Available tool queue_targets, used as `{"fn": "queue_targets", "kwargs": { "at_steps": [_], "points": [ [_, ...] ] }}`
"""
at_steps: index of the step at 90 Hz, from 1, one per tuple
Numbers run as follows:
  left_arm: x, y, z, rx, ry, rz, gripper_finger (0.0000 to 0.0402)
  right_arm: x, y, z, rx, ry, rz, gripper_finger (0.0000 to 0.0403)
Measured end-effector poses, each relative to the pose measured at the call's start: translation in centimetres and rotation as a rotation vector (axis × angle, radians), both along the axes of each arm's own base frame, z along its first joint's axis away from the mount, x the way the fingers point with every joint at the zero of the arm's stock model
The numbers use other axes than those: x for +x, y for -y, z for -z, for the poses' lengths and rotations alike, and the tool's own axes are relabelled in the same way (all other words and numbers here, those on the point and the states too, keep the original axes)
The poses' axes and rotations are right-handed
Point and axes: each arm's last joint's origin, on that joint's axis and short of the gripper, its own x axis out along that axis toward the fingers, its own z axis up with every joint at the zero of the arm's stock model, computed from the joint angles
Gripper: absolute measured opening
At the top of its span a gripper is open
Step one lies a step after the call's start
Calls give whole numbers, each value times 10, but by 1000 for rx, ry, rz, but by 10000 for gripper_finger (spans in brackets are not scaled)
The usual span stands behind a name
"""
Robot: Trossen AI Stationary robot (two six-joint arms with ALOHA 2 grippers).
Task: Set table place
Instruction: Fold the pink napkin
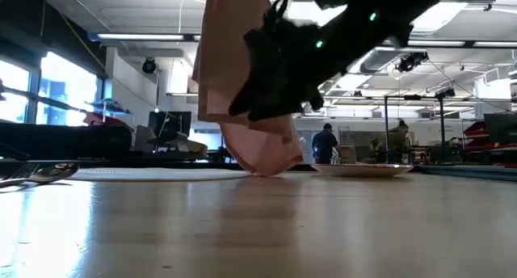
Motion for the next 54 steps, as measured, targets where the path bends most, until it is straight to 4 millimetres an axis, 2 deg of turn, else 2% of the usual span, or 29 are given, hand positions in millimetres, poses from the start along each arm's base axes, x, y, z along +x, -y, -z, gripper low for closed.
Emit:
{"fn": "queue_targets", "kwargs": {
  "at_steps": [12,23,38,47,54],
  "points": [
    [0,0,0,0,0,16,0,4,16,15,118,37,123,210],
    [0,1,0,-2,-1,24,0,12,27,15,102,97,97,210],
    [0,1,0,-2,0,24,0,20,36,-10,20,243,15,210],
    [-2,1,-1,-1,3,19,0,16,38,-33,4,297,36,205],
    [-5,1,-3,-7,15,16,0,9,38,-55,5,323,36,183]
  ]
}}
